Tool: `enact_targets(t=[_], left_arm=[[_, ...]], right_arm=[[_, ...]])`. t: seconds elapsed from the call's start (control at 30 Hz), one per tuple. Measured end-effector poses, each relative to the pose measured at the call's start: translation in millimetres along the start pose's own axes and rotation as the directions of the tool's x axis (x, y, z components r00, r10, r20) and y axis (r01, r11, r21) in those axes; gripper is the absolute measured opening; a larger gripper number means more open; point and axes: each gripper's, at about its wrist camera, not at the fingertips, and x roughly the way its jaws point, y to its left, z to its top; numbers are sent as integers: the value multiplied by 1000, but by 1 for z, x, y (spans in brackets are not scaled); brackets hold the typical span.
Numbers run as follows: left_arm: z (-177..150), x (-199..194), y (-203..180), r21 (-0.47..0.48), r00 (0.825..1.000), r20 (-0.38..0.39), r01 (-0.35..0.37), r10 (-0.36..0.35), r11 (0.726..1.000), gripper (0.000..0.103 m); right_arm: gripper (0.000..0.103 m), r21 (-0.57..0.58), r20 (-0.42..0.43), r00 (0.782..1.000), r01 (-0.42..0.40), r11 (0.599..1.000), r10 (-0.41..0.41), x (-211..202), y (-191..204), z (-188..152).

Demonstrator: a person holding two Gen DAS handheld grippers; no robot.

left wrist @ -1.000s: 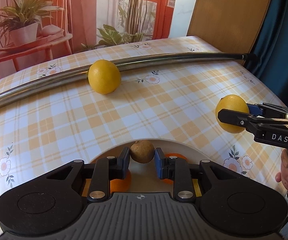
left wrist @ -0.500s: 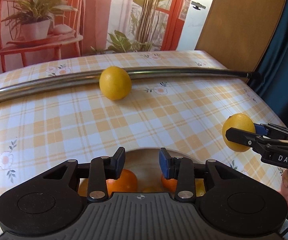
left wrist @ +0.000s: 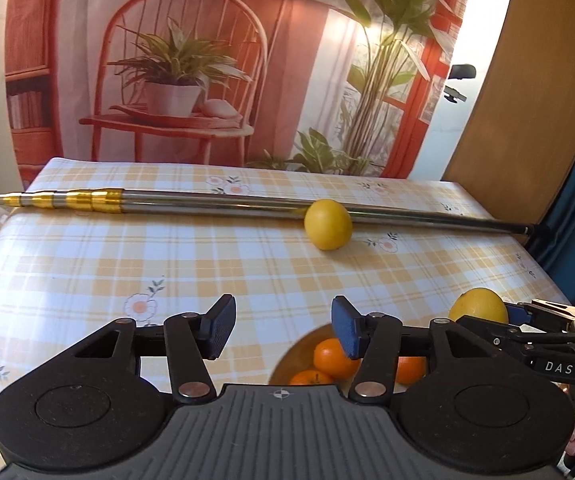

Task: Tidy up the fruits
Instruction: 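Lower the held lemon into the plate and open the right tool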

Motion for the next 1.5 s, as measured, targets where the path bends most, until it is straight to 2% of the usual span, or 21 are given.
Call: enact_targets(t=[0.3,0.53,0.83,1.27,1.5], left_arm=[[-12,-20,19,-29,999,8,-51,51,998,65],[-22,-26,25,-30,998,3,-59,59,998,70],[-24,-23,26,-39,998,-12,-62,61,997,72],[-26,-16,19,-19,997,-44,-66,65,998,72],[-28,-17,18,-16,997,-48,-66,65,998,72]], right_arm=[[51,-98,-111,989,-114,989,103,30,56,3],[51,-137,-196,973,-150,979,121,48,84,-13],[51,-124,-210,970,-150,981,122,54,83,-17],[51,-175,-236,953,-235,956,191,52,98,-20],[52,-163,-230,954,-233,959,193,51,97,-19]])
